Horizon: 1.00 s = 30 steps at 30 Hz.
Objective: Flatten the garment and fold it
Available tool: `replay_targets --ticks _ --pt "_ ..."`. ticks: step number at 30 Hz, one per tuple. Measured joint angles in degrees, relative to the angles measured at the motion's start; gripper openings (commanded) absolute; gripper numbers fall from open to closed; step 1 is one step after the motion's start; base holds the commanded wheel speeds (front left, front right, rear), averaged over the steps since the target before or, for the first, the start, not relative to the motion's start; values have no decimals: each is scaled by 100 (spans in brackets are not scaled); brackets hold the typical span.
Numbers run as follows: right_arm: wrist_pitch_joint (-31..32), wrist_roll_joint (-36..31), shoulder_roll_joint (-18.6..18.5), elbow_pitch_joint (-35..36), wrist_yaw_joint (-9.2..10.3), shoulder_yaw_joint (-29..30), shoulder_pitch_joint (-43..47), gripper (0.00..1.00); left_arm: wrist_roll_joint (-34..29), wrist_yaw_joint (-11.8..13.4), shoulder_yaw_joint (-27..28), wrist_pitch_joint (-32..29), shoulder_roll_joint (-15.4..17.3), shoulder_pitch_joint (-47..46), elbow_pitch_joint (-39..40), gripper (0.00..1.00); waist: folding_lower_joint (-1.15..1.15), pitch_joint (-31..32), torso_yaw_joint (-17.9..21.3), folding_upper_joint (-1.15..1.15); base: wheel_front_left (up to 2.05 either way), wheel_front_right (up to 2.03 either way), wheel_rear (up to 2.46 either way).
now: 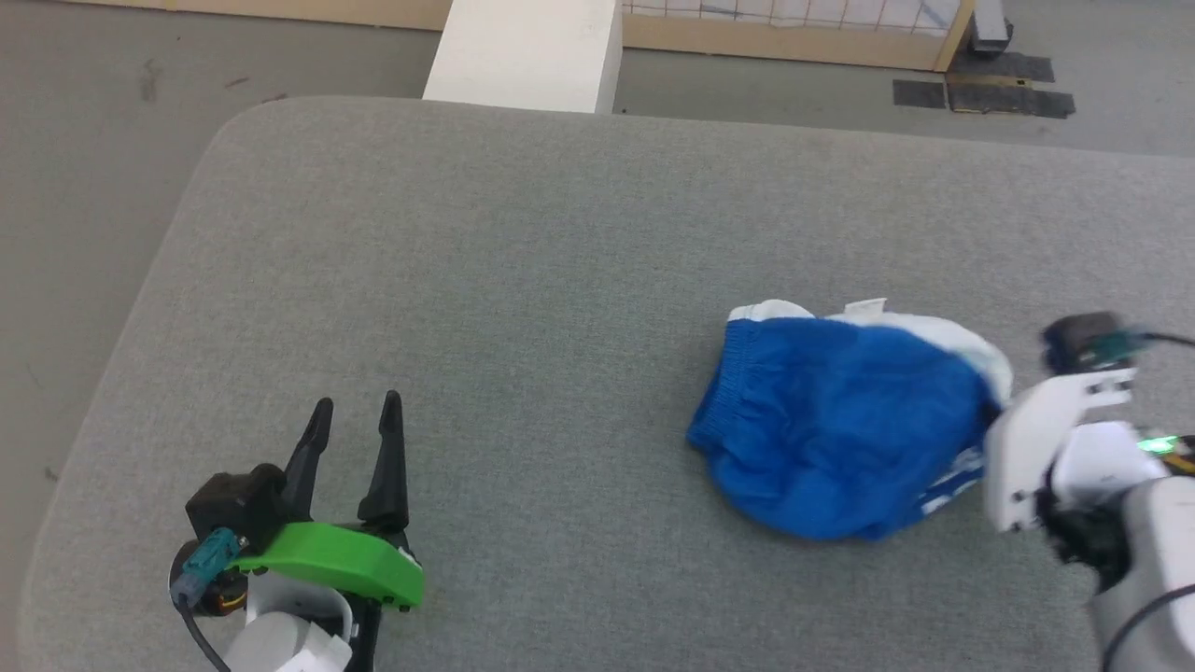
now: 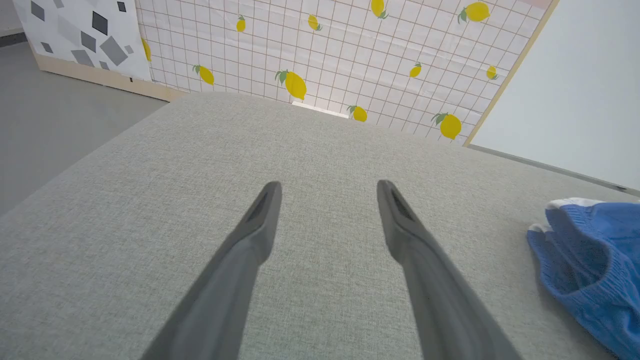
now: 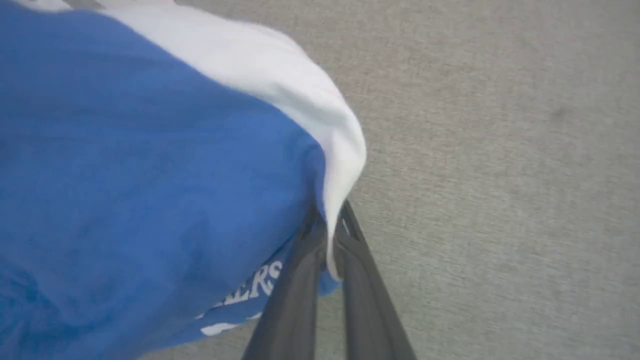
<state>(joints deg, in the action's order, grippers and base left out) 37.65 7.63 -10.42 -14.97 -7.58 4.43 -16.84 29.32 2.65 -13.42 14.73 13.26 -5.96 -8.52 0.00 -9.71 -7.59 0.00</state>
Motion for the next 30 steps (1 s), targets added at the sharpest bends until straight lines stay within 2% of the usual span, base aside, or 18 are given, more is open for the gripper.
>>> replay_targets --ticks 4,9,10,11,14,25,30 --pt "96 -49 -138 350 0 589 113 0 -9 -63 27 0 -43 -1 -26 100 0 55 78 0 0 0 0" --pt "423 -104 54 374 0 988 670 0 -12 -110 27 0 -93 -3 -111 100 0 107 128 0 0 0 0" --pt "419 -105 119 372 -1 1038 758 28 -12 -115 29 0 -105 -4 -126 100 0 112 132 0 0 0 0" --pt "360 -104 191 389 0 1084 799 99 -13 -118 32 0 -112 -5 -137 100 0 114 137 0 0 0 0" --pt "63 -102 334 515 -1 1183 804 100 -24 -155 41 0 -118 -6 -183 100 0 141 156 0 0 0 0" --pt "-2269 178 670 1277 0 1580 886 100 -34 -160 63 0 -118 9 -263 100 0 413 257 0 0 0 0" --pt "-2992 294 735 1407 0 1580 1286 100 -35 -168 12 0 -118 38 -272 100 0 545 356 0 0 0 0"
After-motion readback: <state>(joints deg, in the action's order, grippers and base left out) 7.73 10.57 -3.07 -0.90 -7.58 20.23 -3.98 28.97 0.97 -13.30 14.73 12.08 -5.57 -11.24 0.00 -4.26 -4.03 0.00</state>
